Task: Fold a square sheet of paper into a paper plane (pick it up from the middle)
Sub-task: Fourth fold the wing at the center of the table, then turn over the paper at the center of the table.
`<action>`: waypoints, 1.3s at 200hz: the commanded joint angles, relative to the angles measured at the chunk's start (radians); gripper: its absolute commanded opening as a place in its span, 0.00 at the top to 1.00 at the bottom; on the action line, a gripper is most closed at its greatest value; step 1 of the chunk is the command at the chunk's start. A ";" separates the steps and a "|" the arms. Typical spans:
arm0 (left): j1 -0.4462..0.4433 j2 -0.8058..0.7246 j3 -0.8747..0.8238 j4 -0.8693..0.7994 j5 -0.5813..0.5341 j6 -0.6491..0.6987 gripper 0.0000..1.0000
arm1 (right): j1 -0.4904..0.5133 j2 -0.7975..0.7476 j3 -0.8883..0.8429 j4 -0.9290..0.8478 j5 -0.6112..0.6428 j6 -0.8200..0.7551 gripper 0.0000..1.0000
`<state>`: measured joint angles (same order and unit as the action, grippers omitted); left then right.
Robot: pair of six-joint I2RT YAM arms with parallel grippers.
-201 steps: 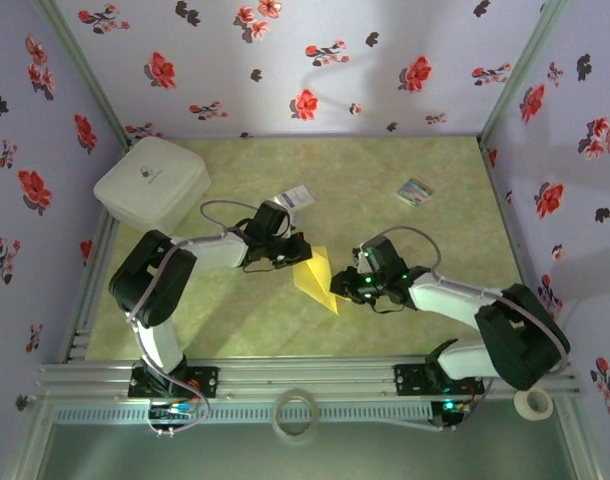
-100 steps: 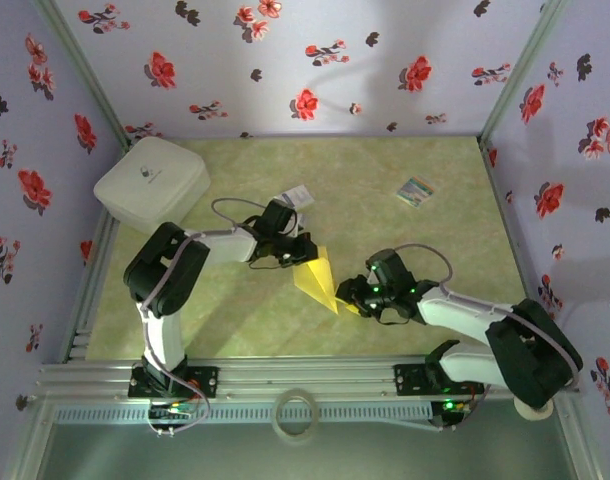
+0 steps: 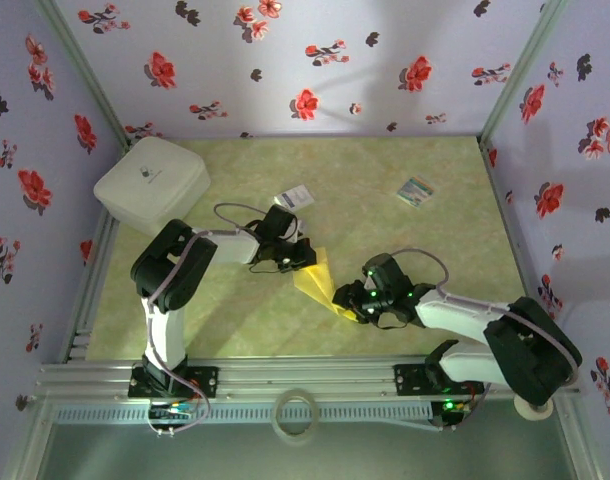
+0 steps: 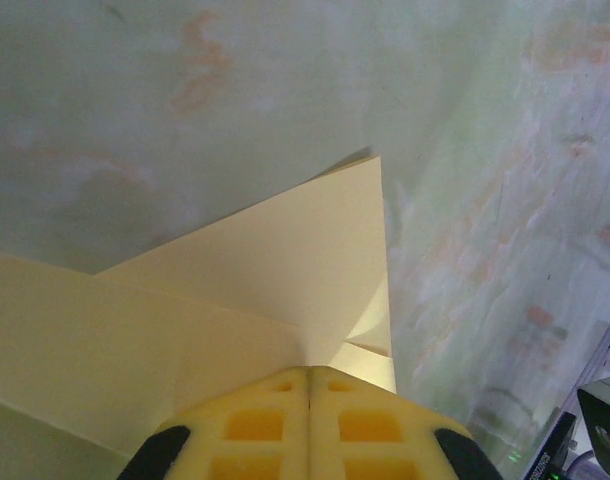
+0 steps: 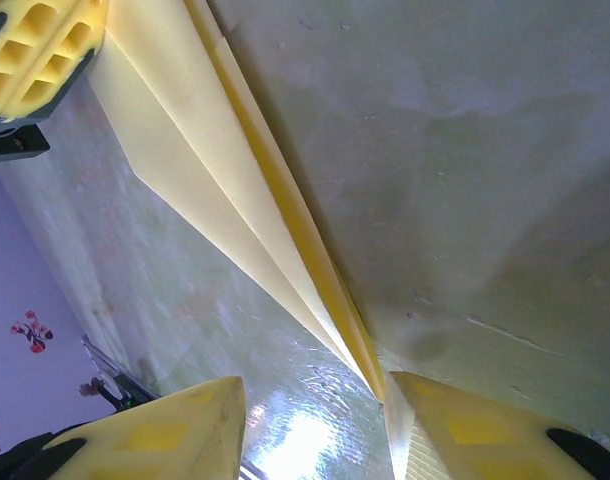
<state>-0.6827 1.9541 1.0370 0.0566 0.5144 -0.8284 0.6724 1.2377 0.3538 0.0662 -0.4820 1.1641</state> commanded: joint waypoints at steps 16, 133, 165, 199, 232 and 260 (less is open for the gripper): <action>0.001 0.013 -0.030 -0.020 0.003 0.002 0.98 | 0.010 0.037 -0.003 0.019 -0.030 0.017 0.59; 0.002 0.000 -0.037 0.005 0.003 -0.013 0.99 | 0.015 0.075 0.008 0.141 -0.031 0.024 0.60; 0.002 -0.003 -0.040 0.011 0.005 -0.018 0.99 | 0.012 0.087 0.020 0.142 -0.013 0.005 0.59; 0.001 -0.003 -0.042 0.015 0.006 -0.022 0.99 | 0.005 0.118 0.036 0.171 -0.012 -0.018 0.59; 0.002 -0.011 -0.043 0.012 0.001 -0.019 0.99 | -0.006 0.136 0.055 0.177 0.005 -0.045 0.59; 0.001 -0.011 -0.042 0.013 0.001 -0.020 0.99 | -0.016 0.142 0.054 0.189 -0.002 -0.051 0.59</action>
<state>-0.6827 1.9530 1.0180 0.0982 0.5213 -0.8387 0.6674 1.3712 0.3893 0.2283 -0.4995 1.1446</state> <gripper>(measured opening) 0.044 0.411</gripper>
